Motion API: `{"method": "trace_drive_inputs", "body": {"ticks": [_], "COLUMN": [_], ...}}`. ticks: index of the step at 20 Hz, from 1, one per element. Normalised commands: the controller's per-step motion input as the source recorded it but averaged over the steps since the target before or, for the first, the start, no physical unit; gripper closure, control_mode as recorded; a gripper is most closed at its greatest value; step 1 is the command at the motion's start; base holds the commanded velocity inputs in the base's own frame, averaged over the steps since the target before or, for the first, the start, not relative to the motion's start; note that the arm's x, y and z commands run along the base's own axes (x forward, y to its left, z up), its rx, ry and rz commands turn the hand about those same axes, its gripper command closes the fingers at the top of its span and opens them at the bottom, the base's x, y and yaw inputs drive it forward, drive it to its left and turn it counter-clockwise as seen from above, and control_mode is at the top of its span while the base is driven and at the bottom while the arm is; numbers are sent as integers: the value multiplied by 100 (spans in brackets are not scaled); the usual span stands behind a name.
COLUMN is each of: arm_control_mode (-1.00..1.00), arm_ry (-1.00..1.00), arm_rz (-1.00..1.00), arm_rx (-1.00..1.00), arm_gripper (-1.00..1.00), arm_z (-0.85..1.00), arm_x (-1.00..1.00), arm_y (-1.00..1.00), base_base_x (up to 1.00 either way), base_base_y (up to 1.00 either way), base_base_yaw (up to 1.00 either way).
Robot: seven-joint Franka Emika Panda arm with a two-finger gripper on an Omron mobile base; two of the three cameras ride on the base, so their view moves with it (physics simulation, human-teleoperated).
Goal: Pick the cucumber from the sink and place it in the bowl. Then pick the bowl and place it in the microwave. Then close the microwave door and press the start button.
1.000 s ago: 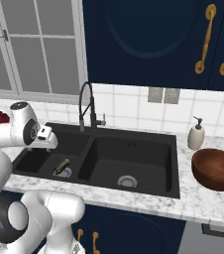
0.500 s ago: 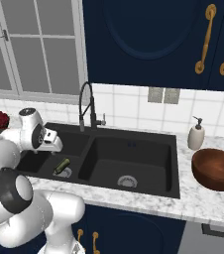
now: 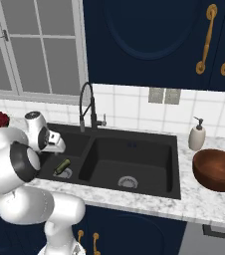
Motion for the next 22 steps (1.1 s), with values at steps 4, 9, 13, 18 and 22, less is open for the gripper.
{"method": "trace_drive_inputs", "body": {"ticks": [4,9,13,18,22], "arm_control_mode": [-100,-100,-100,-100,-100], "arm_ry": [0,0,0,0,0], "arm_rz": [-6,-7,-9,-10,-7], "arm_rx": [0,0,0,0,0], "arm_gripper": [-100,-100,-100,-100,-100], "arm_z": [-41,-48,-39,-19,-23], "arm_x": [21,7,19,40,44], "arm_y": [0,0,4,5,18], "base_base_x": [0,0,0,0,0], "base_base_y": [0,0,0,0,0], "base_base_yaw": [0,0,0,0,0]}}
